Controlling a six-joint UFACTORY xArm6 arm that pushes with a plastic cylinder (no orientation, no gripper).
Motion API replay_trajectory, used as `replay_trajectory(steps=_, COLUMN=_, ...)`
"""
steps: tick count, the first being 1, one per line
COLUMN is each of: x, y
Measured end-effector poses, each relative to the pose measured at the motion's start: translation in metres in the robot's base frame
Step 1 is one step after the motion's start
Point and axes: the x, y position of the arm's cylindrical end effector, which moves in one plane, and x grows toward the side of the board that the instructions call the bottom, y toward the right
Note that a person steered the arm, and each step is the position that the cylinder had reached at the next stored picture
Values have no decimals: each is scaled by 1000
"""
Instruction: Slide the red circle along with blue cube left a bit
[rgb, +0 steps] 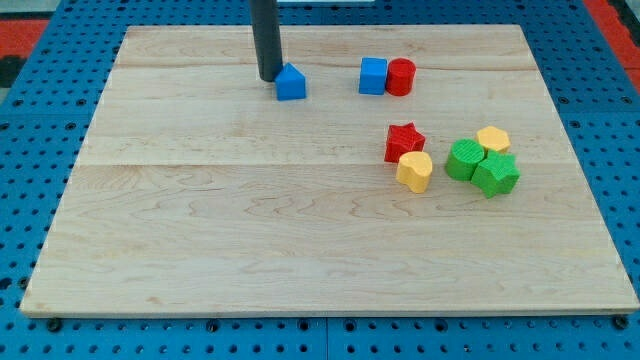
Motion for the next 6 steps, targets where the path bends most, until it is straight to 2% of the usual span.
replay_trajectory(steps=1, x=8, y=-8)
replay_trajectory(steps=2, x=-15, y=2)
replay_trajectory(steps=3, x=3, y=91)
replay_trajectory(steps=4, x=32, y=131)
replay_trajectory(steps=5, x=26, y=168)
replay_trajectory(steps=6, x=25, y=235)
